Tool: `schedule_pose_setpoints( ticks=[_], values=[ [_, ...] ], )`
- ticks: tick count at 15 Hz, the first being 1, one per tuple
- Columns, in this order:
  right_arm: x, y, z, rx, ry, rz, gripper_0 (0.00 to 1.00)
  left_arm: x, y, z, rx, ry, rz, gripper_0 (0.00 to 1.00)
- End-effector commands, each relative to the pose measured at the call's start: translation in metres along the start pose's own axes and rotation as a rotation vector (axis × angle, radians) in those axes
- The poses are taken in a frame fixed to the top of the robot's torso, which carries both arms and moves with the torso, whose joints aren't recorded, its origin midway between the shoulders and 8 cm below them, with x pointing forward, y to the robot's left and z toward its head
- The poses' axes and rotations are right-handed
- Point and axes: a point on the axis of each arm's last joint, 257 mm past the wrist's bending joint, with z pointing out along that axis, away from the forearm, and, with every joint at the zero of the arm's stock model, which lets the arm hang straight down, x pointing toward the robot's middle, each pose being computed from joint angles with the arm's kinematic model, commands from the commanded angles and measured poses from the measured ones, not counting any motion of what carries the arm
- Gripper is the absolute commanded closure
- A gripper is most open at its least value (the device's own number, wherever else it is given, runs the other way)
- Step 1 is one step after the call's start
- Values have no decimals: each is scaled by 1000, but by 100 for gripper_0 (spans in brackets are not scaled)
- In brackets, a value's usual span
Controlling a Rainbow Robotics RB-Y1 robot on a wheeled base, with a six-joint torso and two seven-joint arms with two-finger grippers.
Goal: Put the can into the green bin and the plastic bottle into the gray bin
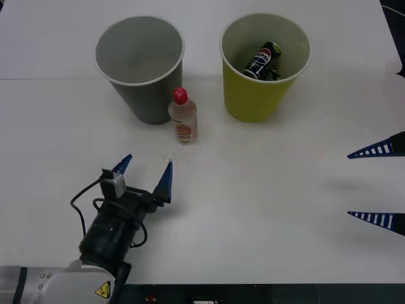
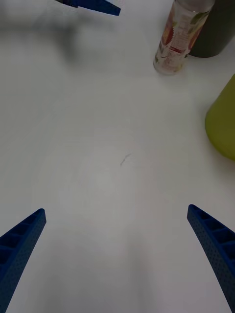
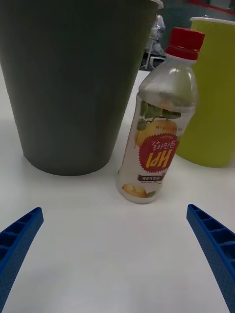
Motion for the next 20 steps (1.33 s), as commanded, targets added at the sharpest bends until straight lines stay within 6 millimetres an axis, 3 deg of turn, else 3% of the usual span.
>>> schedule_pose_setpoints(
  ticks=[1, 9, 20],
  values=[
    [0, 0, 0, 0, 0, 0, 0, 7, -18, 22, -26, -3, -24, 0],
    [0, 0, 0, 0, 0, 0, 0, 9, -52, 85, -58, -10, -36, 0],
    [0, 0, 0, 0, 0, 0, 0, -4, -63, 131, -38, 8, -45, 0]
  ],
)
